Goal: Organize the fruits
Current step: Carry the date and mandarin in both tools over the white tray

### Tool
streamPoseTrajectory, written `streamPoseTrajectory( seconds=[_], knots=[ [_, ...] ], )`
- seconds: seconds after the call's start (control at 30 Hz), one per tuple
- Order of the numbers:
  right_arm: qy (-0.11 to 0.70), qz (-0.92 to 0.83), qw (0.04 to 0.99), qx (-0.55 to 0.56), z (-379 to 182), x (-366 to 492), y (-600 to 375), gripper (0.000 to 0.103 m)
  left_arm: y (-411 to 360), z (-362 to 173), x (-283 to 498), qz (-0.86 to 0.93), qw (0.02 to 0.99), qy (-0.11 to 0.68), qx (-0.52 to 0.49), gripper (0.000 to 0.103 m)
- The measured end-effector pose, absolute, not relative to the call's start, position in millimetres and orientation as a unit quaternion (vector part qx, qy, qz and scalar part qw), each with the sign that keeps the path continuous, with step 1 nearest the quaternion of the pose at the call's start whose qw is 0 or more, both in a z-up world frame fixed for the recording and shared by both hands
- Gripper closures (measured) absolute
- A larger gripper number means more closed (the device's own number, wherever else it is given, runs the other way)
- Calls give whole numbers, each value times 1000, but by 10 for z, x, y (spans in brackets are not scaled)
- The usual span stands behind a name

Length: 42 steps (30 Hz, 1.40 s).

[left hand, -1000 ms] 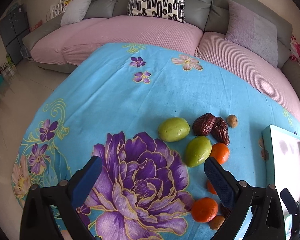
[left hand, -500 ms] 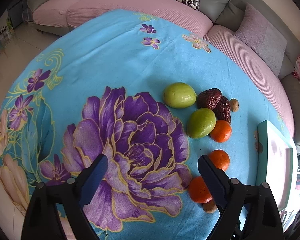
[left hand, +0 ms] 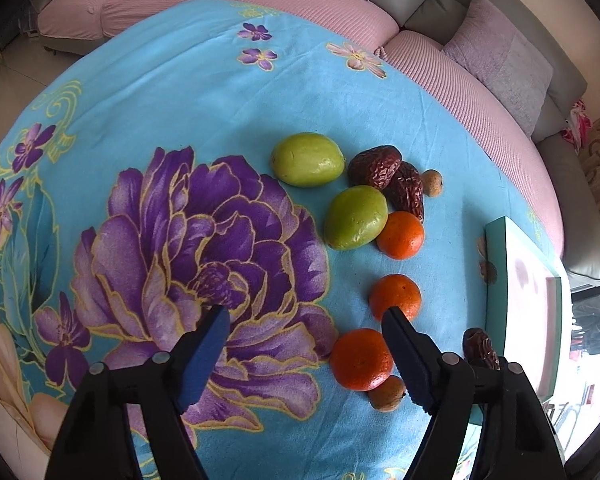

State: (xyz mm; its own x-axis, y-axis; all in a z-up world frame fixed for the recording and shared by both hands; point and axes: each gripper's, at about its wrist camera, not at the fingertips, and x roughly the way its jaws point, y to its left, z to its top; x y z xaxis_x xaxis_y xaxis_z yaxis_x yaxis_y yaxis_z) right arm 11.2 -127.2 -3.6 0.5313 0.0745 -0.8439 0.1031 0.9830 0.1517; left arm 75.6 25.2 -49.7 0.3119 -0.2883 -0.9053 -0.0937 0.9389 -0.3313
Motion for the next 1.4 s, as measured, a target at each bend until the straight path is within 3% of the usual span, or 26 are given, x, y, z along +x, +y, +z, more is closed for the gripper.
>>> streamPoseTrajectory(
  seconds=[0.23,0.53,1.0,1.4],
  knots=[
    [459,-63,879,113,107,68,-1535,63,-6,-587,763,-96,784,596,-146,33],
    [453,-67,882,113,150,25,-1572,62,-270,-738,750,-106,772,616,-114,61],
    [416,-94,895,129,354,-88,-1767,63,0,-246,707,-127,803,565,-141,63],
    [404,-257,858,186,347,-402,-2674,62,-753,23,488,-242,822,509,-80,63]
  ],
)
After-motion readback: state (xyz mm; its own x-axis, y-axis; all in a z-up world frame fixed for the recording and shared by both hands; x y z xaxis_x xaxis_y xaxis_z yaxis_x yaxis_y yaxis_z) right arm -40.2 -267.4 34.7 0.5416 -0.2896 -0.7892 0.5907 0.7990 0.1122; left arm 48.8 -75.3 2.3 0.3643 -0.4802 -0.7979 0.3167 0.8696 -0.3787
